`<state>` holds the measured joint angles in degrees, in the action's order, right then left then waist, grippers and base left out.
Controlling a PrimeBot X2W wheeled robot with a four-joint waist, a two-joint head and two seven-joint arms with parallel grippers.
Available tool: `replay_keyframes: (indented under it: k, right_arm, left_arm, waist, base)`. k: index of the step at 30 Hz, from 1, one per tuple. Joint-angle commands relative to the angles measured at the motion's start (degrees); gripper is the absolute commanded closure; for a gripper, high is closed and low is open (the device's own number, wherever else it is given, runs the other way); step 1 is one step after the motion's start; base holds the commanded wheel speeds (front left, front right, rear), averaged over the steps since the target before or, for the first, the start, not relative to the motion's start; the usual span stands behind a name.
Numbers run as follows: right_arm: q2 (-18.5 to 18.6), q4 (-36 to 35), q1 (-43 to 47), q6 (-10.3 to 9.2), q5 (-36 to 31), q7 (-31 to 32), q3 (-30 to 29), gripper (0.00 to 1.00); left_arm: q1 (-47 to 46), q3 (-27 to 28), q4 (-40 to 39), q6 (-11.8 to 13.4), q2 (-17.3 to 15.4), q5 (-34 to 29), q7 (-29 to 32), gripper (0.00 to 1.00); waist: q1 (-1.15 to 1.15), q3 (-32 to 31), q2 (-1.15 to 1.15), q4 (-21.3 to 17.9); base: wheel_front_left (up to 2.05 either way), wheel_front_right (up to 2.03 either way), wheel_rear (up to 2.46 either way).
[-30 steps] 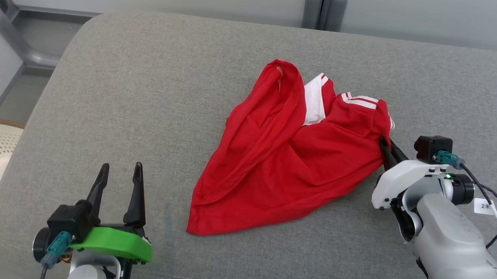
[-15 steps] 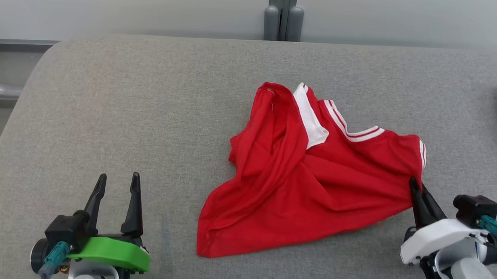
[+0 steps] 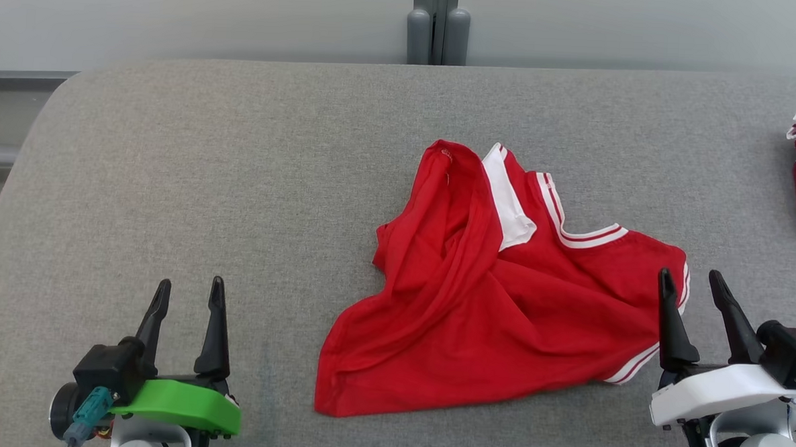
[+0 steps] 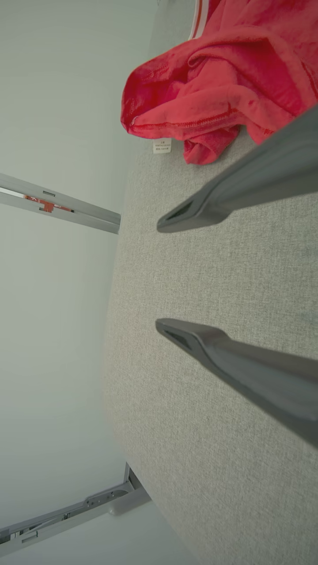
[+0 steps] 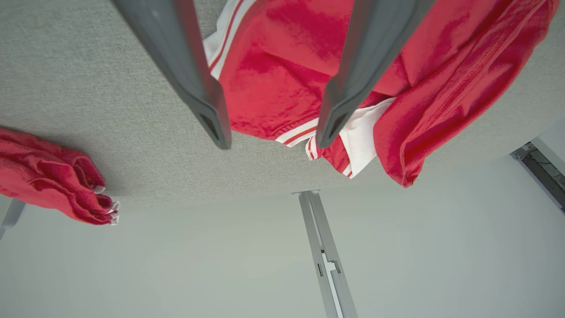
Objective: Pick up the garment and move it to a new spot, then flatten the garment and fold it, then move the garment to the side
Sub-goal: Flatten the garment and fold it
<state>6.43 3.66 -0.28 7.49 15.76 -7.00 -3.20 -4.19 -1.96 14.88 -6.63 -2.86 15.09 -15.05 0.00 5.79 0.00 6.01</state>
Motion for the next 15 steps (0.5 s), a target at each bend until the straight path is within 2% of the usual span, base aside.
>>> replay_keyframes:
  k: [1, 8, 15]
  right_arm:
    - [-0.2, -0.9, 0.4, 0.0, -0.8, -1.2, 0.0, 0.0]
    - [-1.5, -1.0, 0.4, 0.0, -2.6, -5.4, 1.3, 0.0]
    - [-2.5, 1.0, -0.7, 0.0, -3.9, -7.2, 3.2, 0.0]
  left_arm:
    - [-0.4, 0.2, 0.0, -0.2, -0.1, -0.2, -0.2, 0.0]
    - [0.2, -1.2, 0.7, -0.5, -0.1, -1.4, -0.2, 0.0]
    - [-0.5, -5.9, 2.7, -0.9, -0.1, -2.4, -0.2, 0.0]
  waist:
    - [0.0, -0.4, 0.0, -0.2]
    - [0.0, -1.6, 0.0, -0.9]
    - [0.0, -1.7, 0.0, -2.0]
  base:
    - [0.0, 0.0, 0.0]
    - [0.0, 0.0, 0.0]
    - [0.0, 0.0, 0.0]
